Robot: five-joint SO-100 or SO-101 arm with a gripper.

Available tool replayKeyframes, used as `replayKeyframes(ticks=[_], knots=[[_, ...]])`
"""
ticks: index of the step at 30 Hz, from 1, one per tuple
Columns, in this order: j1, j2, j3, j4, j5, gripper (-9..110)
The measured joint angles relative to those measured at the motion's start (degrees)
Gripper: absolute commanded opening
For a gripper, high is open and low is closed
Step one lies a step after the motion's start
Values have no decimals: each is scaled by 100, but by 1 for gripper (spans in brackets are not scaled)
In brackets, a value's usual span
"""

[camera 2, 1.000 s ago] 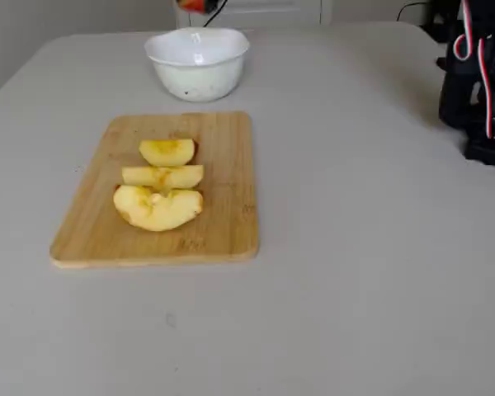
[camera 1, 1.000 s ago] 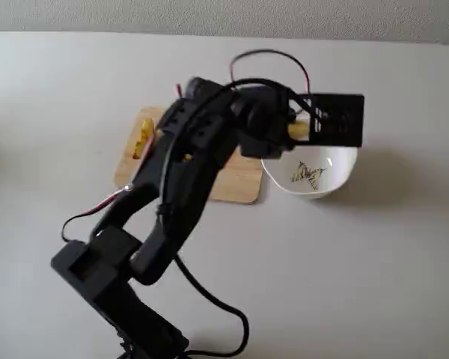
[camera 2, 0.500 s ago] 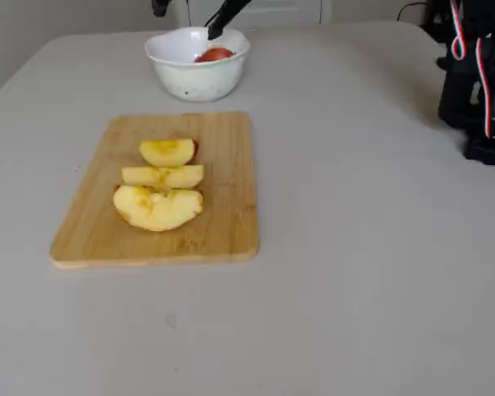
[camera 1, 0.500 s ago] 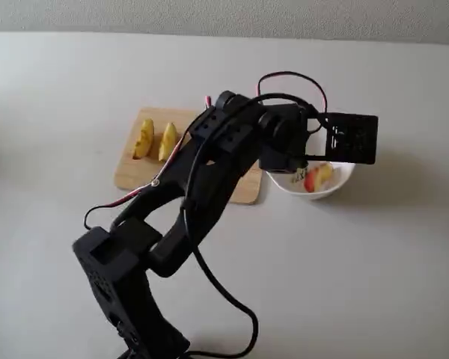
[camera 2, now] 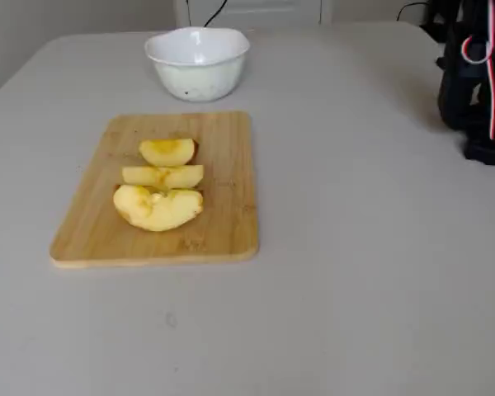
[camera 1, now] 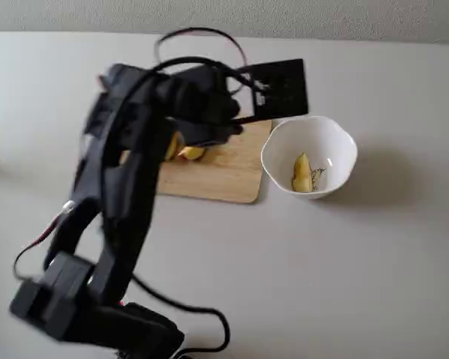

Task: Pick up the rightmost apple slice from the cutting board and place it into the bowl

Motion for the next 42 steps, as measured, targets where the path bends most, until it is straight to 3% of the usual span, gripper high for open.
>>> replayKeyframes(ticks=[4,9,22,30,42], knots=[[-686,1213,176,527,492,0],[-1433,3445,1811,589,861,0],[-1037,8033,7664,-527,914,0],[-967,8473,9527,-606,896,0],[-817,8569,9694,-624,976,0]])
